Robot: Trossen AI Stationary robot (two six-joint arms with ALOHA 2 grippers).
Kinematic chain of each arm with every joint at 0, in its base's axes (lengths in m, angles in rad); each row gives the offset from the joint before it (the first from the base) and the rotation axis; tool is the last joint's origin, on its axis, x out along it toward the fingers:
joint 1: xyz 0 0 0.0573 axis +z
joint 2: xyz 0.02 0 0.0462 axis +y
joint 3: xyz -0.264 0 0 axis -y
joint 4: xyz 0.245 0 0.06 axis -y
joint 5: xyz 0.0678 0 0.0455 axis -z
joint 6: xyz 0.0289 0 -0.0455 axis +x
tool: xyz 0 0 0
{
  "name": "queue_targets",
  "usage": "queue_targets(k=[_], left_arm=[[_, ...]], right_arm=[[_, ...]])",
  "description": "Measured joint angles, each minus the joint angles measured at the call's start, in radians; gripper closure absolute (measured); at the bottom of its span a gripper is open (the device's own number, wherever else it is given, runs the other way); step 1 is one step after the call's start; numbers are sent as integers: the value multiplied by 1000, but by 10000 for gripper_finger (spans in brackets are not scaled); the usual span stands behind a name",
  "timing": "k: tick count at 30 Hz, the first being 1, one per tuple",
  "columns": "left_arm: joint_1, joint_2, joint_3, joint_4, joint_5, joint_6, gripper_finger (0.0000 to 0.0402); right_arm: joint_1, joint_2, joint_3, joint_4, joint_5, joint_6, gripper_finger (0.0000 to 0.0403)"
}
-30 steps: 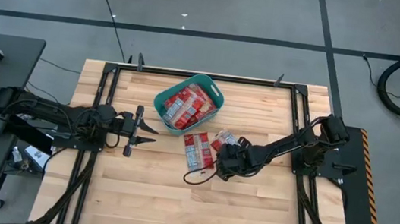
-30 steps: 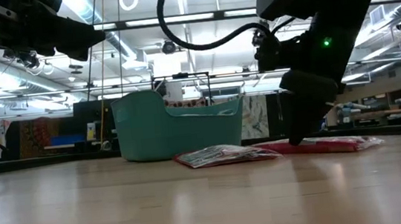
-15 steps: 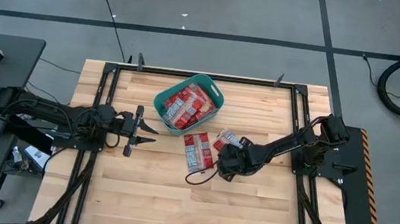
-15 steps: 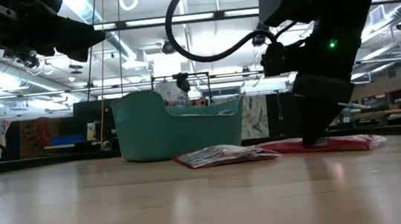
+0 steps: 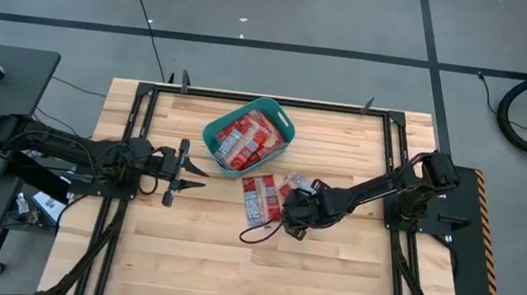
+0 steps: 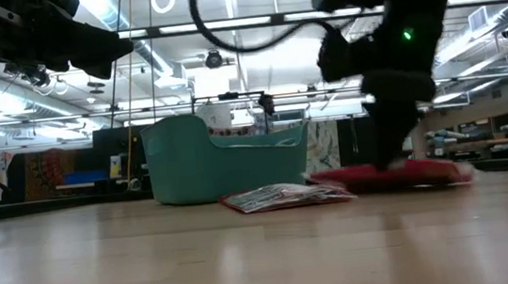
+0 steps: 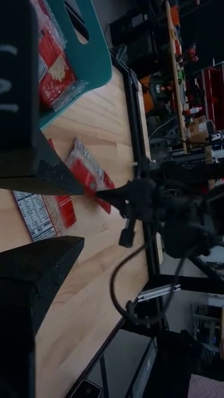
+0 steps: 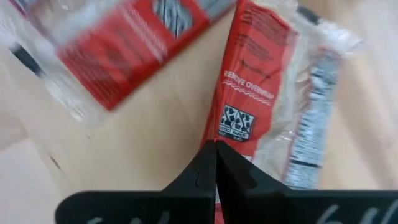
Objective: Sort popcorn bags into baskets
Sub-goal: Put the red popcorn bag into the green container
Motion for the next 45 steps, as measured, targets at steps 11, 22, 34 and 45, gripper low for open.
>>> queue_targets(k=[11,22,34,45], left_arm=[[0,0,0,-3,0,0,280],[0,111,0,42,0,-31,280],[0,249,0,164,0,-31,280],[-1,249,0,173,0,-31,280]], right_arm=[[-3,0,187,-112,86,-83,399],[0,20,187,145,65,-135,349],[-11,137,187,162,144,-154,235],[-3,174,187,46,115,-143,162]])
